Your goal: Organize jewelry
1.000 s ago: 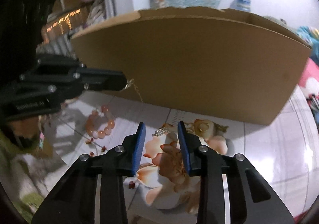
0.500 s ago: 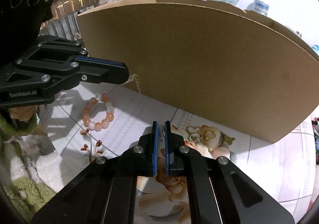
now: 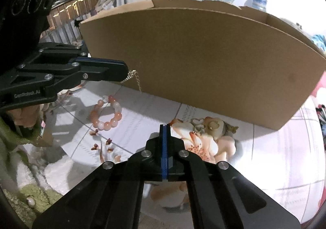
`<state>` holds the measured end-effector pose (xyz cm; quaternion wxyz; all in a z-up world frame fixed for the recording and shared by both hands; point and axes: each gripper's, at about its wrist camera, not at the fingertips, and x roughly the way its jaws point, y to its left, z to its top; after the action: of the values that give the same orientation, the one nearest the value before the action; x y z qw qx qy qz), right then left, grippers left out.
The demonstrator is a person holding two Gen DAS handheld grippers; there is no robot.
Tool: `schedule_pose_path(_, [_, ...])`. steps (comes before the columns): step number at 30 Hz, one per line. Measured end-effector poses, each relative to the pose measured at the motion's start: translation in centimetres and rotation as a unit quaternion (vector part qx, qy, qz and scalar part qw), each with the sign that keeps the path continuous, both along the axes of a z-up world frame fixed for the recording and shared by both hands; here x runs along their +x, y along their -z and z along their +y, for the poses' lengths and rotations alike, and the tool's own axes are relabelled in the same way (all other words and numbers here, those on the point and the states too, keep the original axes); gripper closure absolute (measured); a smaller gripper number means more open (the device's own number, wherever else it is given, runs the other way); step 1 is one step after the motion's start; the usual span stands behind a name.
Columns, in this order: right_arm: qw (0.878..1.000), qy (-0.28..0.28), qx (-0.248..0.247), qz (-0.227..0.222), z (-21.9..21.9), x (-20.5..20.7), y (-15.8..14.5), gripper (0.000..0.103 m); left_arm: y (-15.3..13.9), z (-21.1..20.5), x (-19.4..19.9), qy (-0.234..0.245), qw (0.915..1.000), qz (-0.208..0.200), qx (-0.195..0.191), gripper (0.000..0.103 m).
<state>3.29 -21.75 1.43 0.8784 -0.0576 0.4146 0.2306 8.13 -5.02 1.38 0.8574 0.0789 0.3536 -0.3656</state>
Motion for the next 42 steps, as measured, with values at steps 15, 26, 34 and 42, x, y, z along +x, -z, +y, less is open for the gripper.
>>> schedule_pose_path(15, [1.0,-0.006,-0.018,0.014,0.7,1.4,0.8,0.085,-0.5,0.3,-0.4,-0.001,1.0,-0.005,0.0,0.102])
schedule_pose_path(26, [1.0,0.003,-0.013,0.009,0.4,2.0,0.3,0.101,-0.2,0.3,-0.3,-0.002,1.0,-0.003,-0.005,0.102])
schedule_pose_path(34, [1.0,0.021,0.001,-0.015,-0.2,0.2,-2.3,0.101,-1.5,0.5,-0.9,0.004,0.9997,-0.014,-0.02,0.102])
schedule_pose_path(42, [0.993,0.039,0.055,-0.093,-1.8,-1.2,-8.2,0.101,-6.6,1.0,-1.8,0.022,0.9951,-0.062,-0.074,0.102])
